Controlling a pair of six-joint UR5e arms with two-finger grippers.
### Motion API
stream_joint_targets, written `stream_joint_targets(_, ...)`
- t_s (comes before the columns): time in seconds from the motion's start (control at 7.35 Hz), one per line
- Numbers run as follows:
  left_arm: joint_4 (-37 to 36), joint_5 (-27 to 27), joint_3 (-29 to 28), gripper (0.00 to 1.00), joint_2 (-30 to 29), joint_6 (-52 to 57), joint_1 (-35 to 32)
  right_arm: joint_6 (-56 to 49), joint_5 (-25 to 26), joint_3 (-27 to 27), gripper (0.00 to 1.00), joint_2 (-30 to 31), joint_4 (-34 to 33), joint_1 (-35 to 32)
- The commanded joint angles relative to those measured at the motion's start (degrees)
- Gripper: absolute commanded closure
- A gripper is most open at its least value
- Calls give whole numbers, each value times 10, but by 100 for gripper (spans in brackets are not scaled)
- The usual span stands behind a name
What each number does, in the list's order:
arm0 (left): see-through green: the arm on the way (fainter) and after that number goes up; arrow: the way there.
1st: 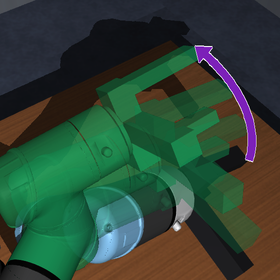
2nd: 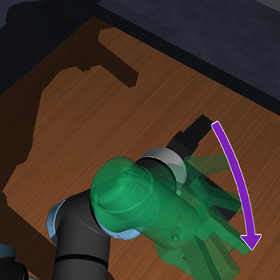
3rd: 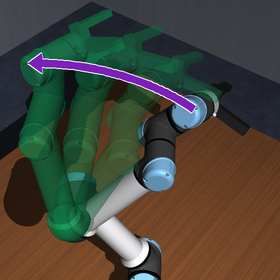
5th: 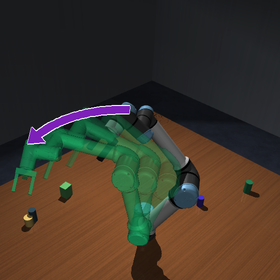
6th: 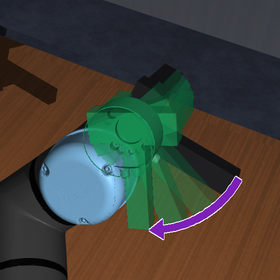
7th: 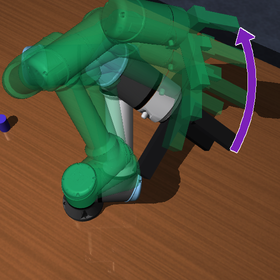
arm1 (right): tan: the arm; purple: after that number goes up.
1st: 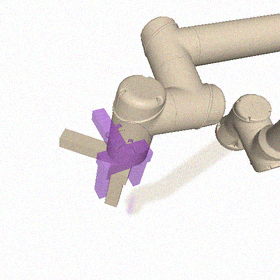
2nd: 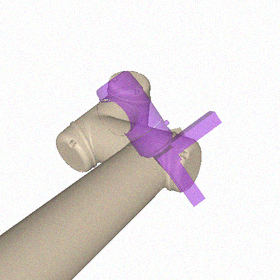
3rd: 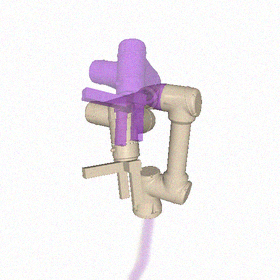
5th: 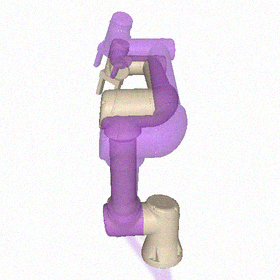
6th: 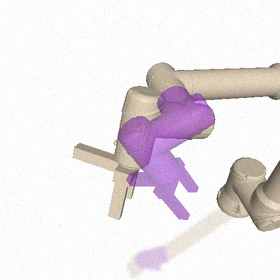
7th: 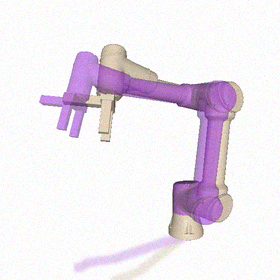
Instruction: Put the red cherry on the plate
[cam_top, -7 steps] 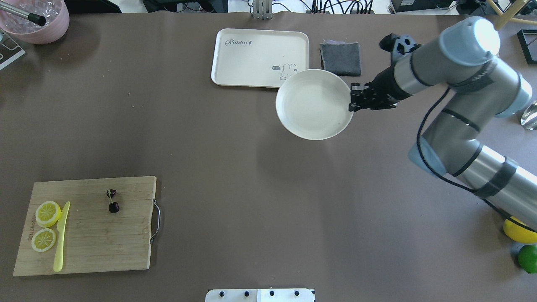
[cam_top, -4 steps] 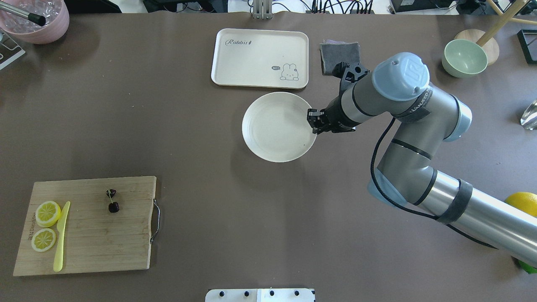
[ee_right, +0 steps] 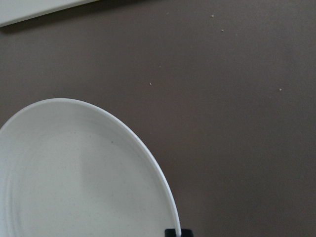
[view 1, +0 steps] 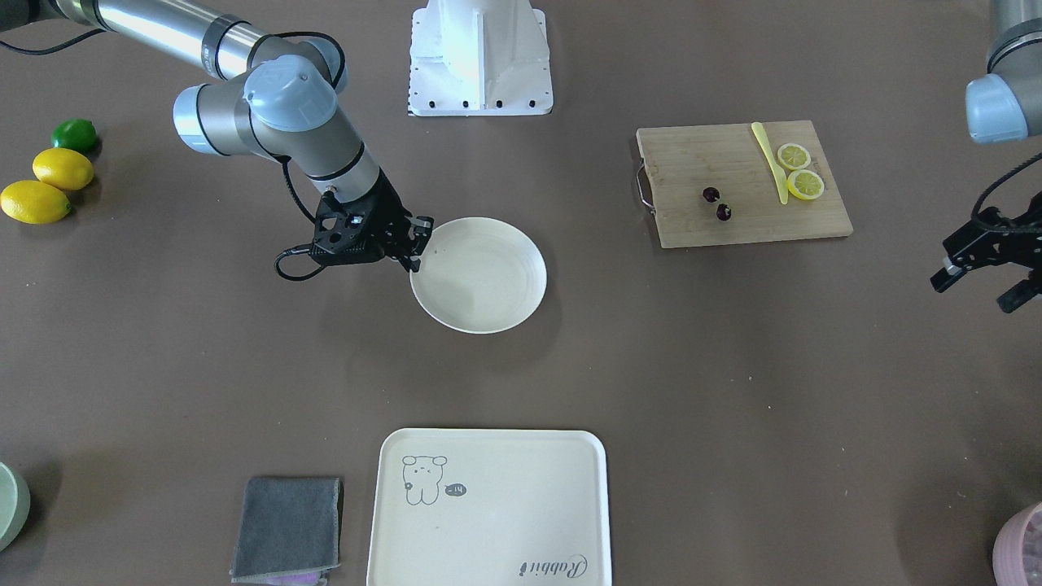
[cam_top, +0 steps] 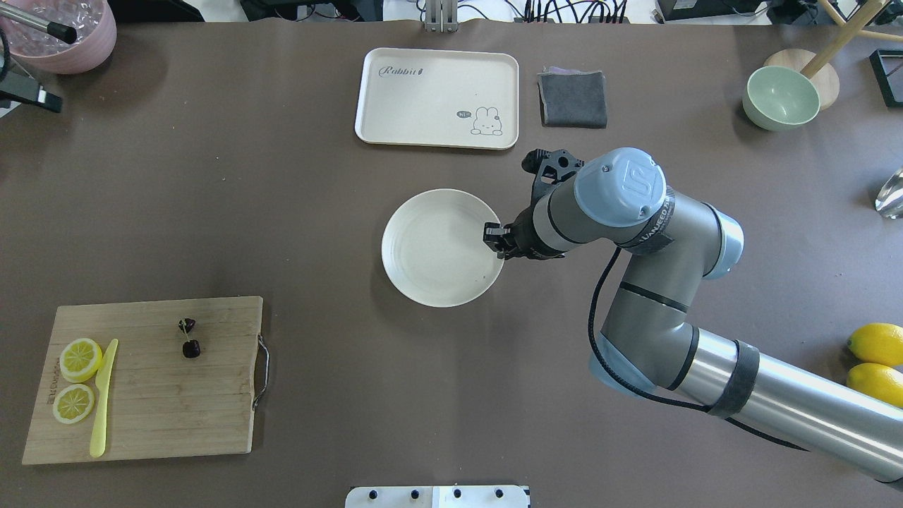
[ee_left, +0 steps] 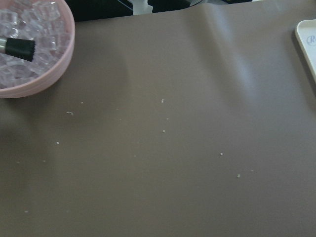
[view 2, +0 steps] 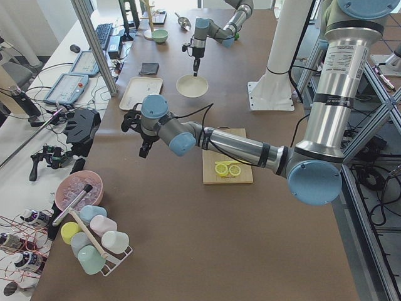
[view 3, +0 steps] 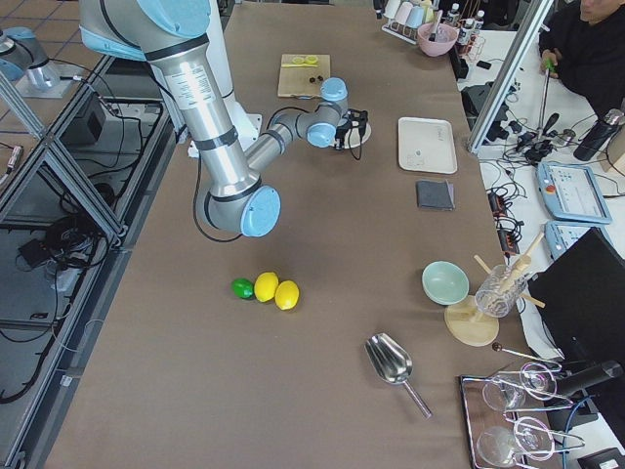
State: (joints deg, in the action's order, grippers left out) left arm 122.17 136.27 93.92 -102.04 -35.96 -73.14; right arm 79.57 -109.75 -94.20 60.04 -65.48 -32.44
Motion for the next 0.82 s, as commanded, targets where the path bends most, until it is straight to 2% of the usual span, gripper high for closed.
stream_joint_targets(0.0, 3, -57, 15, 2, -33, -109, 66, 4, 3, 14, 100, -1, 3, 10)
stream_joint_targets(0.41, 3, -67, 42, 2, -34, -140, 78, 4, 3, 28, 100, -4, 3, 15)
stream_joint_targets(0.54, 3, -69, 43, 3, -40, -159, 86, 4, 3, 28, 20, -4, 4, 16)
stream_joint_targets(0.68, 3, -70, 44, 3, -40, -171, 97, 14, 8, 25, 1, -11, 4, 18)
